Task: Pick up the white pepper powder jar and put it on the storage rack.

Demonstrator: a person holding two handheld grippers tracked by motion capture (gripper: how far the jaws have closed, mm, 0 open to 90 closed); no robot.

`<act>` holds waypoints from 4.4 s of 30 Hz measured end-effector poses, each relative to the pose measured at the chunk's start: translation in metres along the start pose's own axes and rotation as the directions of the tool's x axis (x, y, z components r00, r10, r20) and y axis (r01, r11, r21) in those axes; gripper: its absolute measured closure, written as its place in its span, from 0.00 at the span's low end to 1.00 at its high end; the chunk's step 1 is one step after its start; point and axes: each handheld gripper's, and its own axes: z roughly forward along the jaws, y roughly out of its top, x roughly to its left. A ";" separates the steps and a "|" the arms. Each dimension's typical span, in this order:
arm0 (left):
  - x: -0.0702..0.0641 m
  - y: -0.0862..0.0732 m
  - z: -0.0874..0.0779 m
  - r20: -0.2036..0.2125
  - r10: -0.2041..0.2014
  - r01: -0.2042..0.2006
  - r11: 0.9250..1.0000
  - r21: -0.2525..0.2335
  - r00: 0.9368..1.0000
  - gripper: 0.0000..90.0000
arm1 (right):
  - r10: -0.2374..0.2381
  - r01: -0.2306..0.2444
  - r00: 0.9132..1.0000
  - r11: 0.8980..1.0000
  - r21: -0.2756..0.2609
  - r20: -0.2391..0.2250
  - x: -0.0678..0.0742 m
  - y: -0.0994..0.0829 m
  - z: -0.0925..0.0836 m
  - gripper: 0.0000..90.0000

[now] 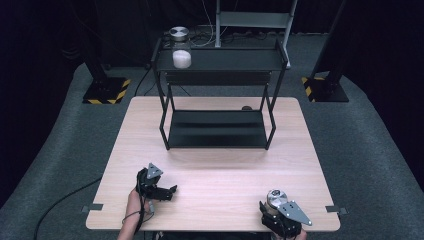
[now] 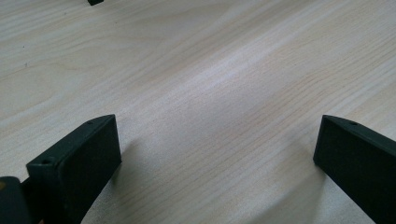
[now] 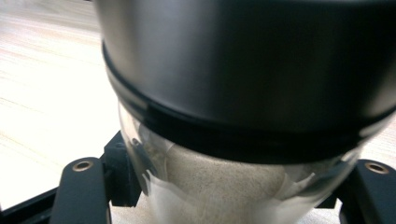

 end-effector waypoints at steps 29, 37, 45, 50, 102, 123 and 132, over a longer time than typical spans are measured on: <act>0.000 0.000 0.000 0.002 0.001 -0.001 1.000 0.000 1.000 0.00 | -0.015 0.010 0.998 0.997 -0.078 -0.066 -0.017 0.034 -0.004 0.33; 0.000 0.000 0.000 0.000 0.001 -0.001 1.000 0.000 1.000 0.00 | -0.046 0.038 0.996 0.994 -0.101 -0.075 -0.022 0.049 0.000 0.33; 0.000 0.000 0.000 0.002 0.000 0.000 1.000 0.001 1.000 0.00 | -0.074 0.063 0.993 0.991 -0.119 -0.090 -0.029 0.068 0.008 0.33; 0.000 0.000 0.000 0.002 0.000 0.000 1.000 0.001 1.000 0.00 | -0.086 0.073 0.991 0.990 -0.119 -0.104 -0.034 0.080 0.016 0.33; 0.001 0.000 0.001 0.003 -0.001 0.001 1.000 -0.002 1.000 0.00 | -0.126 0.105 0.978 0.986 -0.133 -0.167 -0.053 0.183 0.072 0.33; 0.001 0.000 0.001 0.003 0.000 0.000 1.000 -0.001 1.000 0.00 | -0.127 0.108 0.981 0.986 -0.127 -0.145 -0.058 0.219 0.085 0.33; 0.001 0.000 0.001 0.003 0.000 0.000 1.000 -0.002 1.000 0.00 | -0.138 0.120 0.981 0.984 -0.132 -0.138 -0.057 0.234 0.087 0.33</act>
